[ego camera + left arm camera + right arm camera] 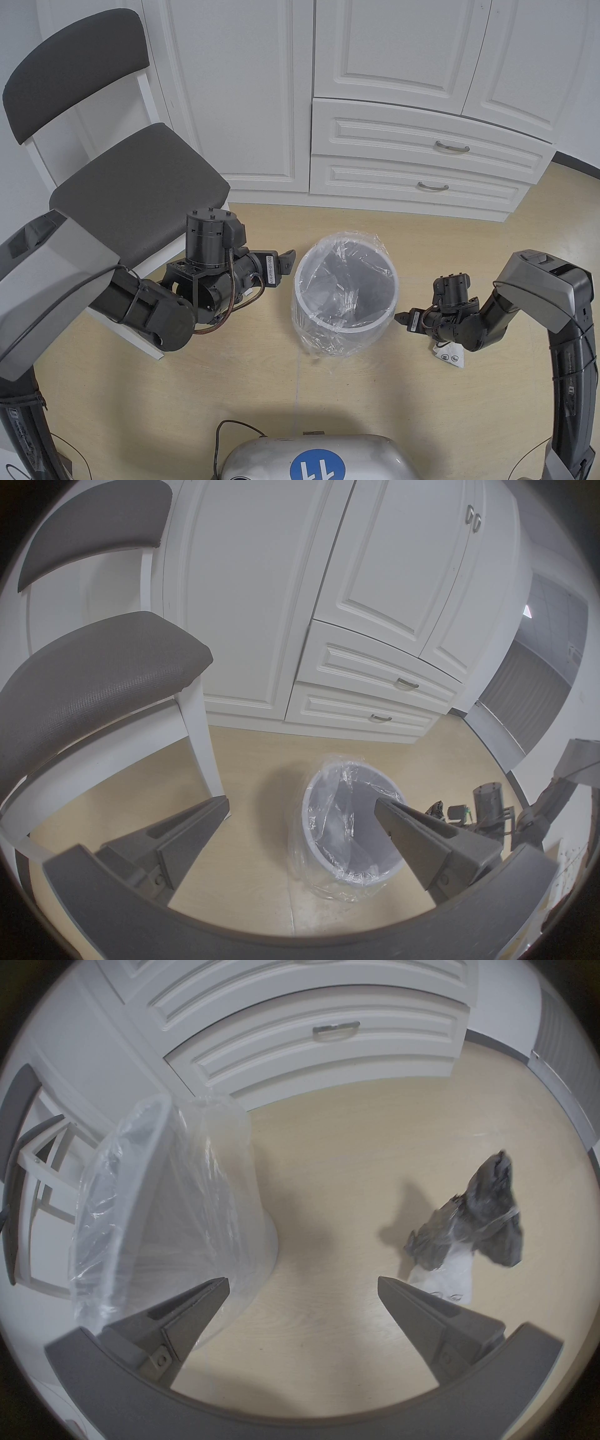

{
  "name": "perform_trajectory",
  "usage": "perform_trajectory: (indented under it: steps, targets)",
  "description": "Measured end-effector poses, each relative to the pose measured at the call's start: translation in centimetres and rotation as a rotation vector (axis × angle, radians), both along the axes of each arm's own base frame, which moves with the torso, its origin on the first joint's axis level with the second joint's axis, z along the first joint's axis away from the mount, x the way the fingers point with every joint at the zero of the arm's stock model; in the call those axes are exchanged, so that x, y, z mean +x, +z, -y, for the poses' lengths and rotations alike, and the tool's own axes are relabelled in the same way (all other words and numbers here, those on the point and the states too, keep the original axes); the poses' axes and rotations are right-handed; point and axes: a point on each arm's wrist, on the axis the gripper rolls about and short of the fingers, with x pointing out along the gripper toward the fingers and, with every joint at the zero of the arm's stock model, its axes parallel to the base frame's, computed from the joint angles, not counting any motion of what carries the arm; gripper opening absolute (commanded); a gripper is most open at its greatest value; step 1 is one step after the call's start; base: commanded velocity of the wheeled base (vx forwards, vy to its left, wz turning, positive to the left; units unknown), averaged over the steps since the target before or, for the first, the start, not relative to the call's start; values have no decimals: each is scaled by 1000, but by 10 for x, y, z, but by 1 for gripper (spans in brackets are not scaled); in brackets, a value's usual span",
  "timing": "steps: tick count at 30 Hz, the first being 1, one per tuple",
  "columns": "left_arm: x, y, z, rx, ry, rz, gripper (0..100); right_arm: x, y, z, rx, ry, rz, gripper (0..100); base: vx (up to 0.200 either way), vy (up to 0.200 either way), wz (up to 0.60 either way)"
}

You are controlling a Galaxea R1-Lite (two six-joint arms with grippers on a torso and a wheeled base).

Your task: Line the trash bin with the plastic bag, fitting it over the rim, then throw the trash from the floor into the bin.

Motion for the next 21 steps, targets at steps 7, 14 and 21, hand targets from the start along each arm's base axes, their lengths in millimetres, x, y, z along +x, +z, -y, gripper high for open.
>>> perform_trajectory:
  steps: [7,14,21]
  targets:
    - [-7,5,-1,-3,-8,5,100,-22,36,6,-86,61,20,100,0,0,0]
    - [-17,16,-2,-12,-20,23,100,-45,71,9,-161,108,52,100,0,0,0]
    - [-21,22,-3,-17,-23,33,100,-49,99,-15,-77,62,172,100,0,0,0]
